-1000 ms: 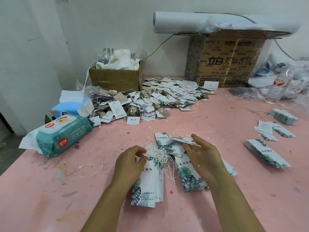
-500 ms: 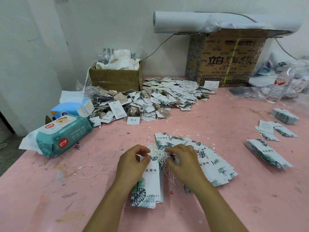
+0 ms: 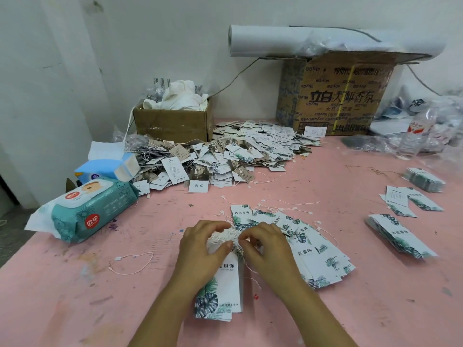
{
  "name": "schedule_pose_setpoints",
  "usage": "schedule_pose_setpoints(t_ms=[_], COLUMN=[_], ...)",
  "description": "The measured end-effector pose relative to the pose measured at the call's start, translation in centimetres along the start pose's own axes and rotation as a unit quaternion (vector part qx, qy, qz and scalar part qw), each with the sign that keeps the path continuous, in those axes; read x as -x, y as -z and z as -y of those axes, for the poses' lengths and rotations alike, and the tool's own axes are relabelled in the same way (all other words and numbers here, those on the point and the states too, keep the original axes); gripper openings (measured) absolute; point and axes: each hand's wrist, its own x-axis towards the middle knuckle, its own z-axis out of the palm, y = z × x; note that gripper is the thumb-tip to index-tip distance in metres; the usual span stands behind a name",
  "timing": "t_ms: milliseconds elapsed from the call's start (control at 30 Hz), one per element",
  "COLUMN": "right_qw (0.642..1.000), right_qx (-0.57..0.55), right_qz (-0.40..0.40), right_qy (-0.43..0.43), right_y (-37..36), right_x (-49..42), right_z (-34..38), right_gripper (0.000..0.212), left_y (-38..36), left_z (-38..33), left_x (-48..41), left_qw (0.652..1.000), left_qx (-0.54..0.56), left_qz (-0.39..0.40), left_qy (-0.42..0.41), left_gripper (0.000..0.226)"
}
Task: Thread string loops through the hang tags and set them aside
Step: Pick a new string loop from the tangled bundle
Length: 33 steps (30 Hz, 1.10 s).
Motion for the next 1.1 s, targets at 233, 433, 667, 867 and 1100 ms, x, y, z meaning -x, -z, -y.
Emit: schedule_pose_setpoints(t_ms=[233, 433, 667, 867, 1100], right_qw=[0.999, 0.993, 0.970, 0.922, 0.855], right_qx=[-0.050, -0.121, -0.232, -0.367, -0.499], right_qz=[-0.016, -0.006, -0.064, -0.098, -0.091], right_qy=[0.011, 0.003, -0.030, -0.069, -0.108], right_y=[0.1, 0.1, 0.6, 0.7, 1.2], right_x=[0.2, 0.5, 0.5, 0.4, -0.1], right_z=[0.3, 0.6, 1.0, 1.2, 1.5], right_gripper=[0.004, 0.010, 0.020, 0.015, 0.010], left_y=[-0.2, -0.5, -0.6, -0.9, -0.8], left_z=[0.0, -0.1, 0.4, 0.8, 1.0], left_x=[-0.1, 0.2, 0.0, -0.1, -0.1], left_qw=[0.999, 0.997, 0.997, 0.991, 0.988], left_qx=[-0.016, -0.031, -0.069, -0.125, -0.137], left_qz=[0.023, 0.062, 0.027, -0.002, -0.056], left_qy=[-0.039, -0.046, -0.031, -0.039, -0.042], left_gripper=[0.018, 0.025, 0.015, 0.012, 0.017])
